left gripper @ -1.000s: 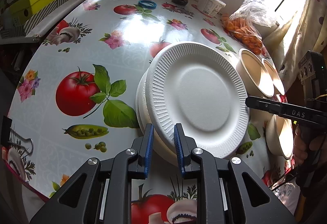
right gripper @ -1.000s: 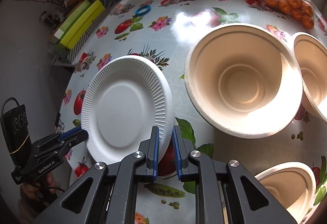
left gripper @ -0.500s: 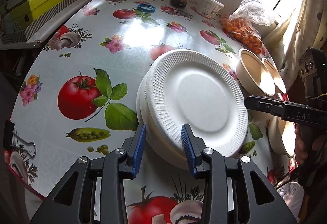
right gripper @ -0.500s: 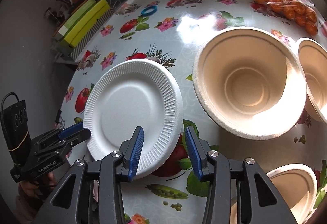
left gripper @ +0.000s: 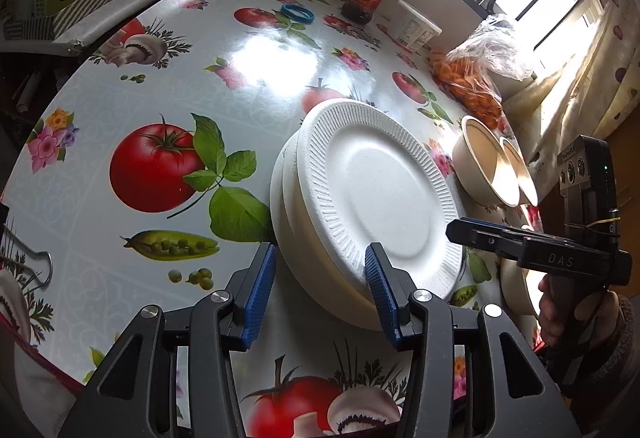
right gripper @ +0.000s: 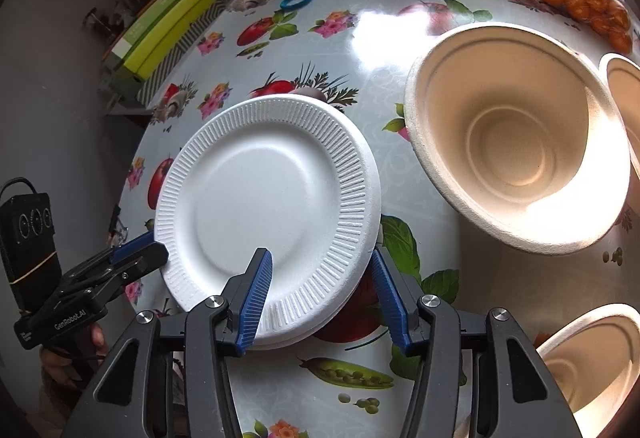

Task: Organize plates and bowls
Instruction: 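Lower the plate onto the stack and open the left gripper, then move the left gripper to a beige paper bowl and grasp its rim, then lift the beige bowl with the left gripper and carry it over another bowl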

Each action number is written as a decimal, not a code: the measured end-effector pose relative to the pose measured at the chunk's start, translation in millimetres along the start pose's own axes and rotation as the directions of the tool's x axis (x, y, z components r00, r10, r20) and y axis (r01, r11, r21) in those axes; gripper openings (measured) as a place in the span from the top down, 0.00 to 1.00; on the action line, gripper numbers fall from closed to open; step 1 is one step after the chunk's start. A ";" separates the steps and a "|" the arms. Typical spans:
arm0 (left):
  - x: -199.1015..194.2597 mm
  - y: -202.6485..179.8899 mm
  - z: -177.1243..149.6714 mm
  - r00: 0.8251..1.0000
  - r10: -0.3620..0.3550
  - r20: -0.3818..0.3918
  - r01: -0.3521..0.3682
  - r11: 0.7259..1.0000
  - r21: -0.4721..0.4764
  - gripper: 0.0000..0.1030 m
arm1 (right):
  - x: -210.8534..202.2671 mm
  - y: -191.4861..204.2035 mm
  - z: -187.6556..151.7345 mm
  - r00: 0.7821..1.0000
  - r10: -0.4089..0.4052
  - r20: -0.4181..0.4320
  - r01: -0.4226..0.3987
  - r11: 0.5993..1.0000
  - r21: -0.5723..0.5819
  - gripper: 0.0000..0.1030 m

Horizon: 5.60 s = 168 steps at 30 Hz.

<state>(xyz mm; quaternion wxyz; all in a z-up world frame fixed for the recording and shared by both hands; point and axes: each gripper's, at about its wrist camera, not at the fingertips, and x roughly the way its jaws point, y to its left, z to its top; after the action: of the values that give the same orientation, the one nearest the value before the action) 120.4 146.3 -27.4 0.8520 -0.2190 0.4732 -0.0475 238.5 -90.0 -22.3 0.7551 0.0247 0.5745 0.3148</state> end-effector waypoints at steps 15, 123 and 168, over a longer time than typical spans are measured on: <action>-14.5 52.8 12.9 0.998 0.050 0.043 -0.045 0.994 -0.096 0.54 | 30.6 41.8 20.1 0.997 0.065 -0.034 -0.065 0.998 -0.002 0.50; 118.0 -180.3 95.2 0.987 -0.132 -0.089 0.153 0.940 0.304 0.68 | -93.4 -143.3 4.1 0.963 -0.030 0.268 -0.027 0.978 0.207 0.77; 43.2 -220.9 48.9 0.968 -0.240 -0.078 0.252 0.900 0.355 0.68 | -176.7 -121.7 -59.1 0.909 -0.054 0.414 -0.046 0.973 0.228 0.77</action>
<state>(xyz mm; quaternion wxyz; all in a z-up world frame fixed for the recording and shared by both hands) 212.3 -48.8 53.3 0.8571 -0.1153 0.4385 -0.2447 215.8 -295.7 59.7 0.8530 0.1784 0.4327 0.2311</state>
